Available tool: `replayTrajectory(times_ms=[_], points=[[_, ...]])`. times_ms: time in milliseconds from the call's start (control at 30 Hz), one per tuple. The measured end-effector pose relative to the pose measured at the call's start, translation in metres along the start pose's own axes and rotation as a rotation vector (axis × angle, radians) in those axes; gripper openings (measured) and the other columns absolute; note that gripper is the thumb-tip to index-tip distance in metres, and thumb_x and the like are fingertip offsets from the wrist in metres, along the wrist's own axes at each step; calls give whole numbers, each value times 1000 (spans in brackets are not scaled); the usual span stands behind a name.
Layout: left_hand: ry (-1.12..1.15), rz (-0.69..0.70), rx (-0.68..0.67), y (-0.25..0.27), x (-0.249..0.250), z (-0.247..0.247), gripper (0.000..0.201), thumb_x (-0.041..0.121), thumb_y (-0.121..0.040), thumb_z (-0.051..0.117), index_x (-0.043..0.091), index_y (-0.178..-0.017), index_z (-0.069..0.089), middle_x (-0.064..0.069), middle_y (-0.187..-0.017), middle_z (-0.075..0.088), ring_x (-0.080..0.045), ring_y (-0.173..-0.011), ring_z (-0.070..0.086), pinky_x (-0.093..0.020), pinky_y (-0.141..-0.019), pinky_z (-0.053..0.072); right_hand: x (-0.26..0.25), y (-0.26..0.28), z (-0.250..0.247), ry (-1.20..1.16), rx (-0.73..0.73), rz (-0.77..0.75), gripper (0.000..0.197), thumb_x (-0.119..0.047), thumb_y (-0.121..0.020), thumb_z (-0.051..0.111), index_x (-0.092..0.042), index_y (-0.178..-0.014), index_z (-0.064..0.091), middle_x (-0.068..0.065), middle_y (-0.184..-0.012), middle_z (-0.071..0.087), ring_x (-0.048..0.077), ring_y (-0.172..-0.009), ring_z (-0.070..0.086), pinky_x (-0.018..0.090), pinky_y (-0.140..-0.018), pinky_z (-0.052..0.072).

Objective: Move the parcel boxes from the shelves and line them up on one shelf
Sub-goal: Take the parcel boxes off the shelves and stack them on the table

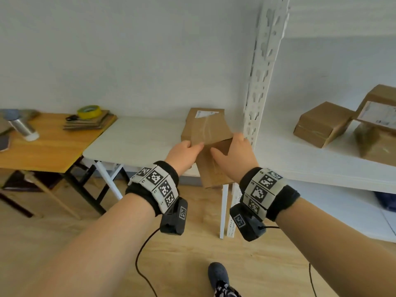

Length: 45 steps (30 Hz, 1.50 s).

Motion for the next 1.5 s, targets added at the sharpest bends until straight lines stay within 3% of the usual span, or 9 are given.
replayTrajectory(times_ms=[133,333,467,600,733,833,1000,1367,1500], points=[[23,31,44,-56,7,-13,19,32,-96,46,31,-77,49,-10,-103,62,-32,-107,58,-49,-97,46,-7,-51,17,-73,51,-33,62,-35,-87,57,-10,-137,29,13,-128,41,30,-114,47,39,-92,45],[42,7,15,-175,11,-10,19,25,-97,44,27,-80,52,-10,-92,58,-33,-97,60,-51,-95,47,-3,-158,45,-67,61,1,71,-29,-89,53,-15,-146,15,12,-136,33,29,-124,39,41,-98,41],[-1,-33,4,-255,2,-5,16,22,-98,40,14,-92,53,-10,-91,57,-27,-93,56,-45,-88,46,-3,-232,70,25,40,-39,68,-26,-90,49,-16,-147,13,8,-145,26,29,-131,32,43,-103,39],[-167,-20,28,-298,-8,-4,36,21,-100,36,10,-132,49,-5,-133,52,-24,-122,48,-27,-94,36,14,-276,101,243,-40,15,64,-28,-91,46,-20,-147,16,9,-155,13,31,-143,4,45,-117,11],[-209,-5,-5,-316,-18,4,45,27,-102,31,13,-145,31,-3,-151,33,-17,-138,31,-27,-110,23,43,-290,122,210,-92,228,63,-27,-91,48,-28,-146,18,18,-155,1,40,-142,2,51,-115,14],[-242,-15,-45,-328,-22,10,47,30,-102,31,15,-146,29,-2,-152,31,-17,-139,30,-29,-111,22,45,-301,136,34,-126,192,70,-17,-90,50,-24,-148,13,17,-155,1,34,-142,11,43,-115,22],[-264,3,-65,-338,-19,11,48,29,-101,32,13,-146,28,-4,-152,31,-17,-139,28,-29,-112,22,40,-313,141,-13,-123,167,74,-13,-88,52,-19,-149,11,12,-156,1,29,-142,17,36,-112,25],[-289,97,1,-284,-4,1,43,26,-101,34,12,-141,39,-6,-144,43,-19,-131,41,-28,-104,30,26,-264,113,-44,-94,148,73,-13,-86,53,-17,-147,14,13,-147,24,28,-134,30,42,-109,32],[-281,147,25,-240,5,0,39,24,-100,38,13,-136,45,-5,-139,50,-18,-126,47,-27,-101,35,20,-223,93,-1,-75,96,64,-9,-87,47,-15,-145,21,14,-139,35,30,-122,42,40,-100,41]])
Point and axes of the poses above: each hand's wrist, its own y-axis away from the middle knuckle, its own z-axis out of the palm, x = y × z, the point moved 6 cm from there along -y, towards the middle knuckle
